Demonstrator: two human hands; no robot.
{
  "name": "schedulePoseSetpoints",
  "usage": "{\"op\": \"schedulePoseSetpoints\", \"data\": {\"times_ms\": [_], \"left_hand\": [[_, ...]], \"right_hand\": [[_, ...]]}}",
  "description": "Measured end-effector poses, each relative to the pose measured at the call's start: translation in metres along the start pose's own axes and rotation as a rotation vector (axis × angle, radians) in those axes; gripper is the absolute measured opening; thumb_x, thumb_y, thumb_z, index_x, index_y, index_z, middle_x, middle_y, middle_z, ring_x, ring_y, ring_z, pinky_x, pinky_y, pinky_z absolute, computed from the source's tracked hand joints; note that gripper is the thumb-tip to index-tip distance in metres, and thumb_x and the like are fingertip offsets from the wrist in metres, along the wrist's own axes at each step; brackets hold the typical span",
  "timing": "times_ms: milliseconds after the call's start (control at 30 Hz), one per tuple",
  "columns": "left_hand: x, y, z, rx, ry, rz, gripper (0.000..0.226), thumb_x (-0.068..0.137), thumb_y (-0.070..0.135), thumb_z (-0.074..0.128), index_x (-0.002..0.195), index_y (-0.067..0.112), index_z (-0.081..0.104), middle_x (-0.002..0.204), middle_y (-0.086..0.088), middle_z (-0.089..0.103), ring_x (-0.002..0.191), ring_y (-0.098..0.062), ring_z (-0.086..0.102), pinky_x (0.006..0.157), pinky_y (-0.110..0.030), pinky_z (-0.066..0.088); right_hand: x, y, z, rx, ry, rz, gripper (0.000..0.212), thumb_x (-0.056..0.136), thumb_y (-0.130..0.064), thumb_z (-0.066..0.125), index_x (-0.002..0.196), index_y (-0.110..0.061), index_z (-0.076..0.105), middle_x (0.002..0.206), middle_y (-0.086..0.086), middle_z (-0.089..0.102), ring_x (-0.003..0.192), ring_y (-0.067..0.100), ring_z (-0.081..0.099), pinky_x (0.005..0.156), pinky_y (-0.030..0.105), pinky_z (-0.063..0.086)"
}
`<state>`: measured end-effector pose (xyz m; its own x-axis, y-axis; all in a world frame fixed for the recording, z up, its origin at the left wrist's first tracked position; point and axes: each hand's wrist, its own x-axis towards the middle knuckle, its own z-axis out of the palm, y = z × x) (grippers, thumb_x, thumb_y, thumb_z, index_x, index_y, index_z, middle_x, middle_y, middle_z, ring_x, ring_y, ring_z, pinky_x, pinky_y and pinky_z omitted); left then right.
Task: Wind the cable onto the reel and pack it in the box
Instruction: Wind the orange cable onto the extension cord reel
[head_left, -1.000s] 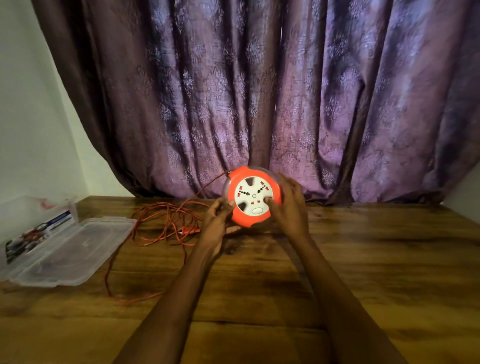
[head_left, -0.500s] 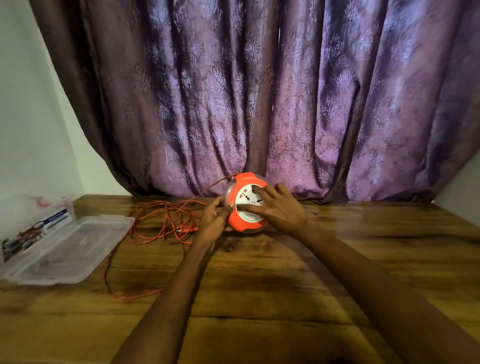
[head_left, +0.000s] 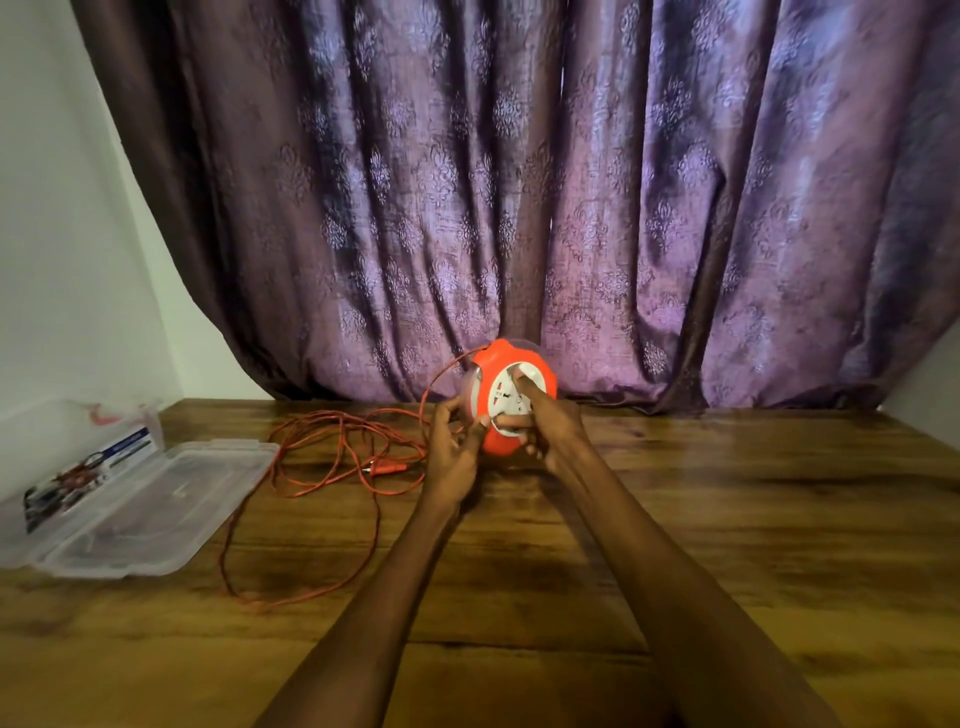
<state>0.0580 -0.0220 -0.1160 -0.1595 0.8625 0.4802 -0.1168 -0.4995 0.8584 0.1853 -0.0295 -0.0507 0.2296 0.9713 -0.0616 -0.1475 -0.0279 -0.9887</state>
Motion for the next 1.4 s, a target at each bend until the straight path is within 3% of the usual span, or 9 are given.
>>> {"op": "schedulePoseSetpoints", "data": {"times_ms": [200,300,400,633,767,967,1100,1267,1400], "left_hand": [[0.017,0.003,-0.018,-0.136,0.094,-0.143,0.029,0.097,0.012,0.062,0.125,0.008,0.060,0.124,-0.020,0.067,0.107,-0.029,0.065,0.097,-0.054,0.053],[0.022,0.001,-0.025,-0.159,0.054,-0.182,0.013,0.098,0.012,0.059,0.109,0.011,0.067,0.110,-0.016,0.070,0.101,-0.028,0.062,0.103,-0.060,0.046],[0.023,0.002,-0.028,-0.144,0.010,-0.208,0.011,0.099,0.011,0.058,0.097,0.015,0.068,0.107,-0.019,0.068,0.100,-0.030,0.059,0.104,-0.063,0.043],[0.011,0.010,-0.021,-0.035,-0.072,-0.106,0.016,0.099,0.012,0.059,0.111,0.016,0.069,0.101,0.000,0.076,0.089,-0.010,0.069,0.081,-0.031,0.058],[0.005,0.007,-0.013,-0.085,-0.074,-0.097,0.026,0.098,0.018,0.062,0.124,0.016,0.068,0.120,-0.014,0.071,0.098,-0.022,0.066,0.086,-0.046,0.056],[-0.003,0.006,0.002,-0.250,-0.030,-0.153,0.047,0.093,0.027,0.069,0.138,0.029,0.059,0.126,-0.003,0.072,0.110,-0.022,0.067,0.093,-0.054,0.055],[-0.002,0.004,0.002,-0.238,-0.020,-0.093,0.049,0.092,0.021,0.069,0.140,0.021,0.058,0.136,-0.013,0.065,0.127,-0.040,0.059,0.105,-0.061,0.047],[0.004,-0.001,-0.006,-0.231,0.066,-0.147,0.039,0.096,0.019,0.064,0.134,0.012,0.061,0.127,-0.020,0.069,0.104,-0.029,0.068,0.081,-0.042,0.061],[0.014,-0.001,-0.016,-0.243,0.147,-0.198,0.025,0.097,0.014,0.062,0.119,0.004,0.067,0.123,-0.026,0.068,0.102,-0.030,0.061,0.095,-0.057,0.052]], "right_hand": [[0.010,0.006,-0.028,-0.809,0.127,-0.694,0.014,0.086,-0.035,0.066,0.096,-0.025,0.068,0.097,0.000,0.072,0.088,0.024,0.065,0.077,0.040,0.053],[0.017,-0.001,-0.042,-1.211,-0.048,-1.248,0.034,0.085,-0.020,0.064,0.118,-0.027,0.069,0.118,0.008,0.062,0.102,0.032,0.059,0.082,0.042,0.050],[0.017,-0.012,-0.046,-1.526,-0.195,-1.485,0.042,0.084,-0.029,0.058,0.125,-0.037,0.063,0.138,0.009,0.055,0.111,0.033,0.057,0.085,0.041,0.045],[0.010,-0.023,-0.046,-1.947,-0.252,-1.483,0.054,0.091,-0.031,0.055,0.141,-0.049,0.042,0.139,0.013,0.052,0.123,0.035,0.049,0.089,0.044,0.040],[0.007,-0.020,-0.042,-1.827,-0.035,-1.428,0.059,0.077,-0.048,0.070,0.134,-0.042,0.056,0.101,0.007,0.073,0.104,0.031,0.061,0.084,0.040,0.041],[-0.008,-0.016,-0.007,-0.842,0.207,-0.462,0.060,0.067,-0.069,0.069,0.110,-0.028,0.058,0.099,0.013,0.073,0.092,0.031,0.070,0.082,0.039,0.051],[-0.006,-0.008,0.005,0.002,0.017,-0.013,0.039,0.080,-0.047,0.075,0.087,-0.010,0.064,0.064,0.016,0.072,0.030,0.015,0.047,0.037,0.018,0.035],[0.002,0.004,-0.001,-0.234,0.024,-0.186,0.044,0.086,-0.054,0.067,0.073,-0.012,0.067,0.058,0.009,0.072,0.035,0.015,0.050,0.046,0.029,0.045],[0.009,0.001,-0.021,-0.944,0.129,-0.658,0.023,0.087,-0.049,0.062,0.096,-0.028,0.068,0.095,-0.002,0.074,0.093,0.025,0.067,0.080,0.038,0.053]]}}
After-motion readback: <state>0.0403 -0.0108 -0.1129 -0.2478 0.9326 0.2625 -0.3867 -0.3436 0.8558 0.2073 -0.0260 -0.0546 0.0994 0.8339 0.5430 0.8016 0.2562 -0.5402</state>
